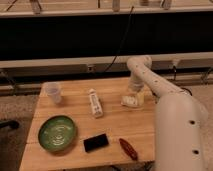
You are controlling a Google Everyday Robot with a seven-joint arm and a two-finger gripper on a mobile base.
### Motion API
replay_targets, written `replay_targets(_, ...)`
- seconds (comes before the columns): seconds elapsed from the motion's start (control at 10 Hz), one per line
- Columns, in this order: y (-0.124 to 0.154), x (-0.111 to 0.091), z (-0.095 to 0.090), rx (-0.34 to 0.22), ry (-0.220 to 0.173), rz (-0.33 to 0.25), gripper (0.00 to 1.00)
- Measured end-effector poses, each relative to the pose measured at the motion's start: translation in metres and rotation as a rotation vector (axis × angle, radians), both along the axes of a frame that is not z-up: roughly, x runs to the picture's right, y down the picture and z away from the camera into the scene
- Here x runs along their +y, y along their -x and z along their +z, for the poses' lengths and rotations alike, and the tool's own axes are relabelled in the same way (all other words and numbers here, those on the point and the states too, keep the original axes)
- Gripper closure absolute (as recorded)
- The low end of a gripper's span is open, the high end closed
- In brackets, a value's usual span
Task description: Place the white sponge in the ceramic cup
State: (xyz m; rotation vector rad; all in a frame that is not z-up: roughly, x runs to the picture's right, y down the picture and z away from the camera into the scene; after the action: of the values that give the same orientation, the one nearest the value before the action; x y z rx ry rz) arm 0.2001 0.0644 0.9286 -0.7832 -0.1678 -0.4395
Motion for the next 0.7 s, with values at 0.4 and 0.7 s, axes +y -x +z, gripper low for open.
replay_targets(0.4, 0.002, 0.013, -0.001, -0.045, -0.056, 0.001, 0.20)
replay_targets(0.7, 0.006, 0.025, 0.004, -0.072, -0.066, 0.000, 0.20)
